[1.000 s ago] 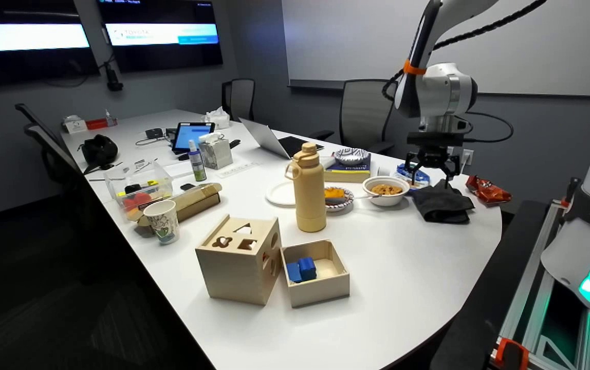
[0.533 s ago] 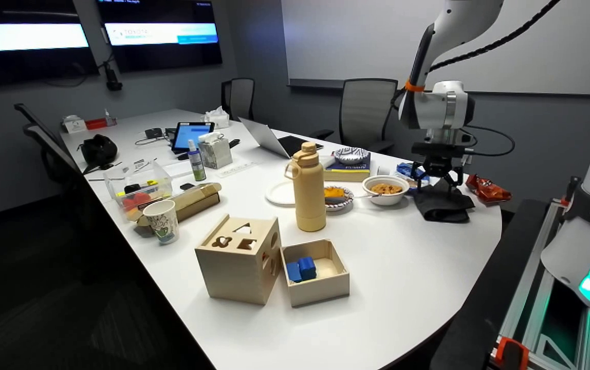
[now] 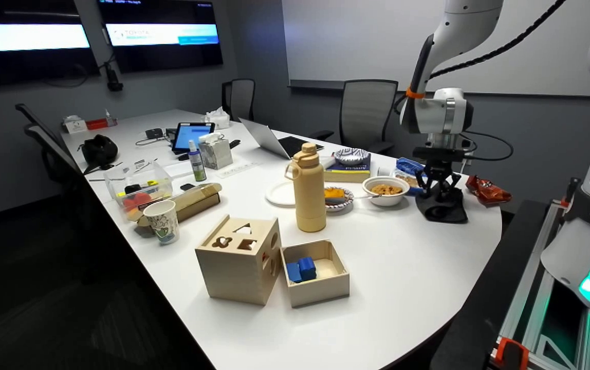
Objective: Use the black cloth to wipe the table
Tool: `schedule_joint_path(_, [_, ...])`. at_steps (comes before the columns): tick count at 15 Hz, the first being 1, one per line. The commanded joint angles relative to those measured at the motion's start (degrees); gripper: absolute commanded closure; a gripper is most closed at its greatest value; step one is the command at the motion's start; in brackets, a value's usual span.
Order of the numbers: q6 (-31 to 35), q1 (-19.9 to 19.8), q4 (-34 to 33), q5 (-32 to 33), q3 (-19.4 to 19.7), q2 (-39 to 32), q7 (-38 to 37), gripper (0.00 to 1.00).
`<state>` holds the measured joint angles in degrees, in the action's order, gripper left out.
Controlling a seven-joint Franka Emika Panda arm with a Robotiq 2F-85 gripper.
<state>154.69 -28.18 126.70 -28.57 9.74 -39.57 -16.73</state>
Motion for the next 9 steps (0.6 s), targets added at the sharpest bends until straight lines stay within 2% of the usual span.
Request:
schedule_joint_path(1, [-1.27, -0.75, 1.06, -1.44, -0.69, 1.93, 2.70, 0.95])
schedule_joint_path(2, [-1.08, -0.65, 1.74, -1.51, -0.82, 2.42, 2.96, 1.00])
schedule_joint_path(9, [-0.25, -0.02, 7.79, -2.80, -3.21, 5.39, 6.34, 0.98])
